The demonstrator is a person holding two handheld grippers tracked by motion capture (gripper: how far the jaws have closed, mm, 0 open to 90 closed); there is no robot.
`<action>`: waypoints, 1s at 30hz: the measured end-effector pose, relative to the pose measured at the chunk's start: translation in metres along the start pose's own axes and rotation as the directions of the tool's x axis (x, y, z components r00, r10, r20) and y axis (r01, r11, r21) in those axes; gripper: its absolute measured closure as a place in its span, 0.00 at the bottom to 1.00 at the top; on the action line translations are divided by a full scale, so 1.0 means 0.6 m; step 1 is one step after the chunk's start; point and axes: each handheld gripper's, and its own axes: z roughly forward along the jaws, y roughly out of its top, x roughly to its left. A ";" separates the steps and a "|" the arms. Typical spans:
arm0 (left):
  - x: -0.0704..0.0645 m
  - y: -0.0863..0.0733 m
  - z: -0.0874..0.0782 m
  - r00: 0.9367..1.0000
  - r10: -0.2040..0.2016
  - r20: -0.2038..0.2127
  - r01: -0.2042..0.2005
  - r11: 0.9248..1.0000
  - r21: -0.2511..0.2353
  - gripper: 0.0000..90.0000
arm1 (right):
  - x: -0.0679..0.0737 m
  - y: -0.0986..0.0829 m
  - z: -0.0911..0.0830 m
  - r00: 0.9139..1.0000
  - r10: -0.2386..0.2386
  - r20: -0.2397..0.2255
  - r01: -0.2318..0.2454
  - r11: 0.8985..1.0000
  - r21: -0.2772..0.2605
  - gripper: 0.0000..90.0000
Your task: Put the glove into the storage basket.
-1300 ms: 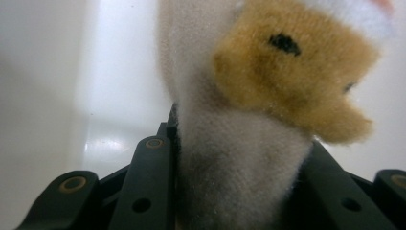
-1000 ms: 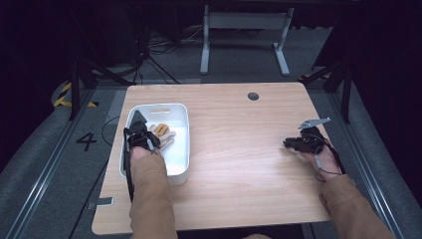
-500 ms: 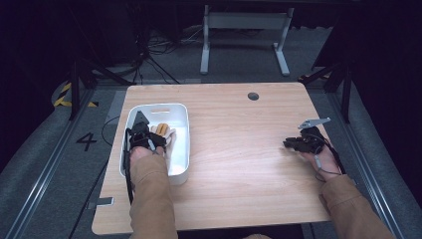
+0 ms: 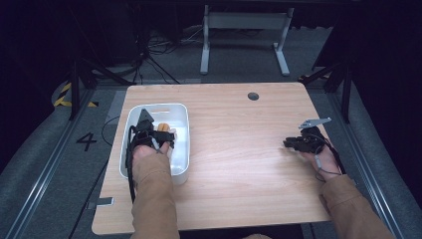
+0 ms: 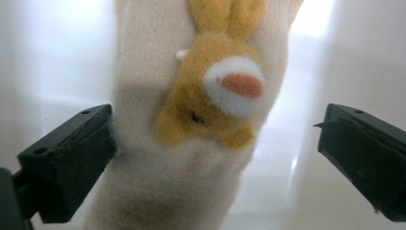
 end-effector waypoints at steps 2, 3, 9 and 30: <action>0.001 0.000 -0.003 1.000 0.003 0.006 -0.002 1.000 -0.013 0.00 | 0.000 0.000 0.000 1.000 -0.004 -0.001 0.004 1.000 0.000 0.82; 0.001 0.000 -0.005 1.000 0.010 0.008 -0.010 1.000 -0.017 0.00 | 0.000 0.000 0.000 1.000 -0.003 -0.003 0.003 1.000 -0.001 0.82; 0.006 -0.002 -0.014 0.999 0.025 0.036 -0.023 0.999 -0.048 0.00 | 0.002 0.000 0.000 1.000 -0.008 0.003 0.008 1.000 0.002 0.82; 0.000 -0.035 -0.086 0.968 0.208 0.142 -0.163 0.947 -0.276 0.00 | 0.003 -0.004 -0.007 1.000 -0.015 0.014 0.015 1.000 -0.009 0.80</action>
